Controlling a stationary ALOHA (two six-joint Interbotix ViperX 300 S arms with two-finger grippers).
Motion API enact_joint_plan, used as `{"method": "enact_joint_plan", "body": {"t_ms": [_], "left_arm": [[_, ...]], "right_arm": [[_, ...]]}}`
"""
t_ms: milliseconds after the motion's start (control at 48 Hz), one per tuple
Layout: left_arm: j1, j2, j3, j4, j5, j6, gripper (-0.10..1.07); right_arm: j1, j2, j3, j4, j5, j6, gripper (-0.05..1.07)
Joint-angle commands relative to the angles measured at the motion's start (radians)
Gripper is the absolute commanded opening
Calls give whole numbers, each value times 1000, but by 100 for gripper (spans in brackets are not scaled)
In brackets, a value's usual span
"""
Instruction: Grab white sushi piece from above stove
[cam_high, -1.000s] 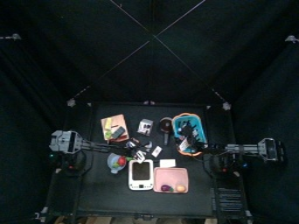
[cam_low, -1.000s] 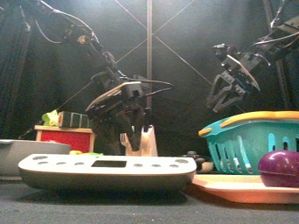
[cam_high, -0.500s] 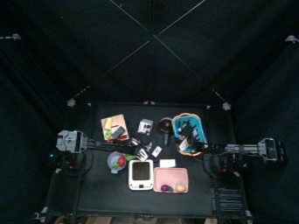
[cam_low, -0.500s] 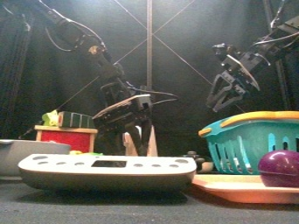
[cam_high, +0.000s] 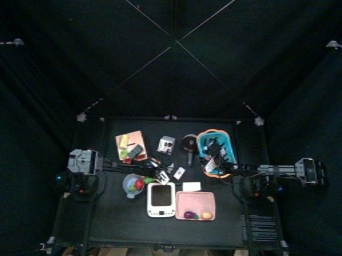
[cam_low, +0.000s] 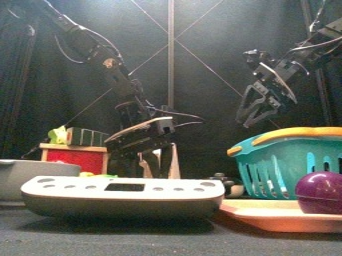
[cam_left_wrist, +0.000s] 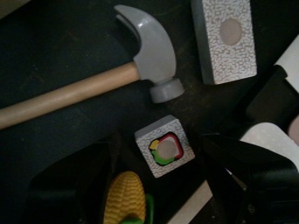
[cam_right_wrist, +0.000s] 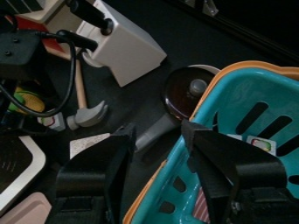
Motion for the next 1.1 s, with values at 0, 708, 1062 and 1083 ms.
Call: {"method": "enact_joint_plan", "body": {"t_ms": [0, 708, 1062, 1083], "left_arm": [[3, -9, -23, -2, -2, 2, 93], [-6, -118, -18, 57, -2, 20, 66], [-38, -189, -23, 190, -12, 78, 65], [-43, -196, -23, 209, -14, 80, 65]], "right_arm": [[0, -8, -20, -3, 0, 0, 83], [-3, -12, -17, 2, 2, 0, 83], [12, -61, -49, 5, -5, -6, 83], [11, -64, -51, 5, -8, -6, 83]]}}
